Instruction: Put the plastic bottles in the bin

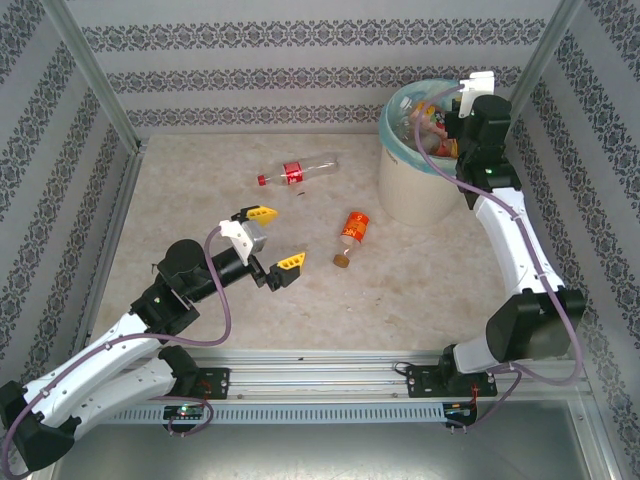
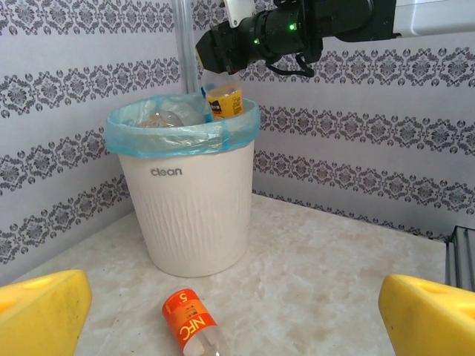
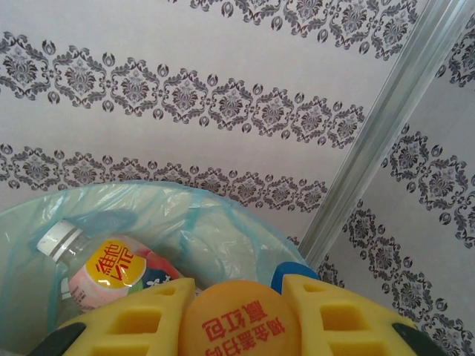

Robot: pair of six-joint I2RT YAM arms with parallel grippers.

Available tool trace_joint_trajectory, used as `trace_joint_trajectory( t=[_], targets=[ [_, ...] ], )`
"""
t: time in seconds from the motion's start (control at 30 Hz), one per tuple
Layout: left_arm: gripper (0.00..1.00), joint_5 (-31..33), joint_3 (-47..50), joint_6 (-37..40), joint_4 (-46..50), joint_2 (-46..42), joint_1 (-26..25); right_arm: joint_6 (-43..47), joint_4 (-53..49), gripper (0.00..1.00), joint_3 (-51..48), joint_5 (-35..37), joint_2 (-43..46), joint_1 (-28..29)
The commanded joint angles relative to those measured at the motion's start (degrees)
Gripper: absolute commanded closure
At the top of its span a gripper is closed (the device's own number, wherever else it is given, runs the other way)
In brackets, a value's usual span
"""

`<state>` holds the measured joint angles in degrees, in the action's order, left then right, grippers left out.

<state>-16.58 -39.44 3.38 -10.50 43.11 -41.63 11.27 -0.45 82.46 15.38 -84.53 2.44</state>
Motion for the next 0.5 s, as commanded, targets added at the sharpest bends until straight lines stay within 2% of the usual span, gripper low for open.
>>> trace_joint_trajectory(
  t=[0.0,0.47],
  targets=[
    [0.00,0.8,0.5,-0.8,0.9,-0.4,-0.6,-0.9,-7.0,1.00,-3.5,-1.4,-4.5,-0.7],
    [0.00,1.5,0.3,-0.9,2.0,-0.4,-0.6,-2.2,-9.0,1.00,-8.3,-0.8,-8.5,-2.2]
  ],
)
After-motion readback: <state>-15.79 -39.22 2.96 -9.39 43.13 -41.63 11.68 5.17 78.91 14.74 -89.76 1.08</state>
